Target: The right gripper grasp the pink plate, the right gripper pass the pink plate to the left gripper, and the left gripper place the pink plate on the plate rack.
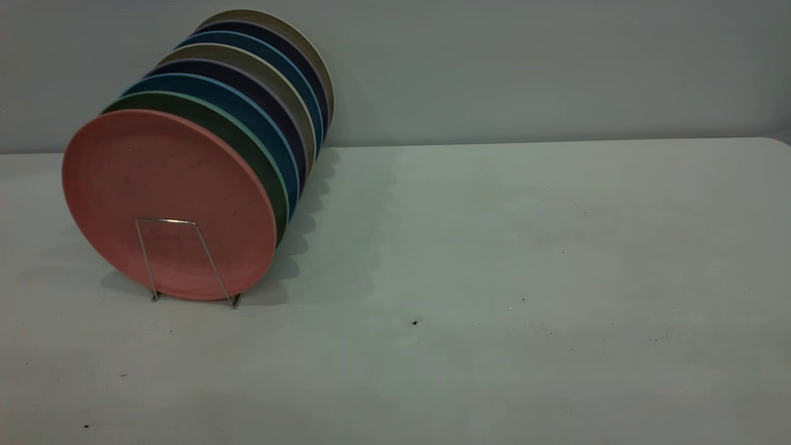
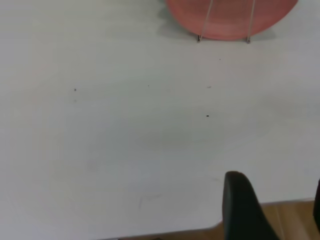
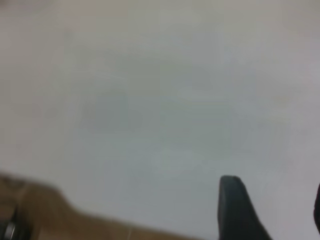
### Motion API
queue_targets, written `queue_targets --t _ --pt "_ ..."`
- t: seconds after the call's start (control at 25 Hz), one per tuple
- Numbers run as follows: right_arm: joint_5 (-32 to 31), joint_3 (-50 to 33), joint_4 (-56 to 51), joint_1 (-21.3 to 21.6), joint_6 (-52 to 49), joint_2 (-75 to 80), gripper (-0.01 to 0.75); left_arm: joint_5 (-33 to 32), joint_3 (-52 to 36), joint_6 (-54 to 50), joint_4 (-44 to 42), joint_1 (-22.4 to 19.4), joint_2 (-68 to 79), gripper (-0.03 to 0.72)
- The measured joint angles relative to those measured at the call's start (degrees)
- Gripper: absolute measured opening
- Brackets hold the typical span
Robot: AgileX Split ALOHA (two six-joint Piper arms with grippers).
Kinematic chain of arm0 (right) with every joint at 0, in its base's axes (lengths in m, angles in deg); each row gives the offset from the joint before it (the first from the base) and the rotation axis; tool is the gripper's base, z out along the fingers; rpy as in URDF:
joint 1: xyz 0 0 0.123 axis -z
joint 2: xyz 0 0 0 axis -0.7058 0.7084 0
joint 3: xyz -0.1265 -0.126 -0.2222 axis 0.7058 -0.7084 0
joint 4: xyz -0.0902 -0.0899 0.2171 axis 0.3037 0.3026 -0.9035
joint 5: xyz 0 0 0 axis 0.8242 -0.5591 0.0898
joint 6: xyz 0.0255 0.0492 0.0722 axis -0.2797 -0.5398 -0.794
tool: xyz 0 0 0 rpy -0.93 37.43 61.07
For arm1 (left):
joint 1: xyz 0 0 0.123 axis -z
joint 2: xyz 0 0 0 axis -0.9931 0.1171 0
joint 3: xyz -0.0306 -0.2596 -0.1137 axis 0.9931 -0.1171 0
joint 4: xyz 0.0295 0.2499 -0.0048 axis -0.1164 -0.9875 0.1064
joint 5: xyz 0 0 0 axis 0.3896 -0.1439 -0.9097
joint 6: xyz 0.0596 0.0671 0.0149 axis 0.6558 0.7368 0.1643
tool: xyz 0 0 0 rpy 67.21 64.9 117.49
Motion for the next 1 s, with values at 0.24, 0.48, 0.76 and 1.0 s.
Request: queue_targets --t 0.24,0.48,0.76,1.0 --pt "-0.44 0.0 -0.07 6.77 -0.06 -3.79 0.39 -0.18 0.0 0.0 0.0 -3.35 -2.17 0.379" --pt "-0.44 0.0 -0.13 6.83 -0.06 -3.83 0.39 -0.18 0.0 0.0 0.0 -3.73 -2.24 0.379" --pt "-0.44 0.0 -0.17 6.79 -0.06 -3.83 0.39 -0.18 0.0 0.0 0.0 -3.73 -2.24 0.379" --pt "-0.44 0.0 -0.17 6.79 -0.06 -3.83 0.39 -0.18 0.0 0.0 0.0 -3.73 -2.24 0.379"
